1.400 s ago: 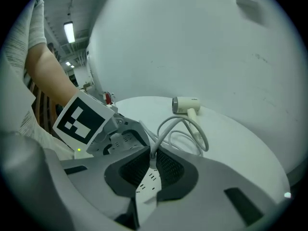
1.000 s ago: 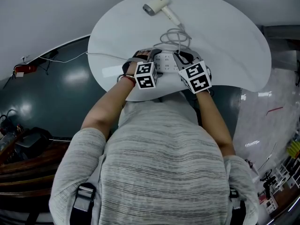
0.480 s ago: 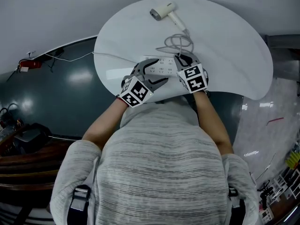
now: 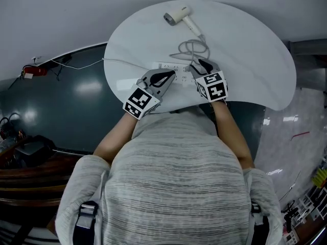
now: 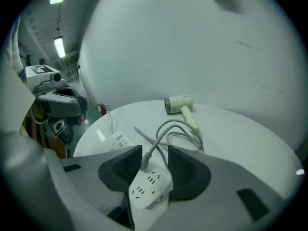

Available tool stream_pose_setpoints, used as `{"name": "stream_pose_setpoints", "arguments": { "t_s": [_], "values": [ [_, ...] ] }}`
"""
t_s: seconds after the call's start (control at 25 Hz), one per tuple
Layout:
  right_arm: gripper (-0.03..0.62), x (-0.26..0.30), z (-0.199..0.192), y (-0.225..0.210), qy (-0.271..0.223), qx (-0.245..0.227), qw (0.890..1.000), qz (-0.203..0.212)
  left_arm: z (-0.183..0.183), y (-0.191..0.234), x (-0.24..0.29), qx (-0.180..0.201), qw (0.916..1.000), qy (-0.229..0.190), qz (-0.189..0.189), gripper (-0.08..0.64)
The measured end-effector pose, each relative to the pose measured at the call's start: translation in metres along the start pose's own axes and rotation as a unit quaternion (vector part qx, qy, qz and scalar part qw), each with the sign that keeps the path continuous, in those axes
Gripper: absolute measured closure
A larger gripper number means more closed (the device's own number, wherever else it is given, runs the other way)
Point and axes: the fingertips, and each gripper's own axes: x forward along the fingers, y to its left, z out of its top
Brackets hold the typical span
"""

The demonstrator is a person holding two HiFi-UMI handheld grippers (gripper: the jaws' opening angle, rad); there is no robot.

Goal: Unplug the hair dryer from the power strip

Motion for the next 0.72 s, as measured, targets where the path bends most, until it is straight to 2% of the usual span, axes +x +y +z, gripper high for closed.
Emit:
{"name": "stream_pose_setpoints", "arguments": {
  "t_s": [0.24,0.48,0.6,0.72],
  "values": [
    [0.431,-0.041,0.022,0.003,-0.064,0.01,0.998,0.002,0.026,-0.001,-0.008,-0.017,0.9989,-0.04,0.015,0.554],
    [0.438,-0.088,0.053,0.023,-0.144,-0.026,0.989,0.029,0.054,-0.012,-0.018,-0.029,0.9957,-0.085,0.026,0.554],
    [0.516,-0.11,0.064,0.032,-0.18,-0.047,0.981,0.051,0.066,-0.015,-0.023,-0.032,0.9932,-0.105,0.04,0.554],
    [0.551,-0.13,0.071,0.043,-0.207,-0.071,0.973,0.077,0.076,-0.021,-0.028,-0.037,0.9901,-0.124,0.056,0.554]
  ]
}}
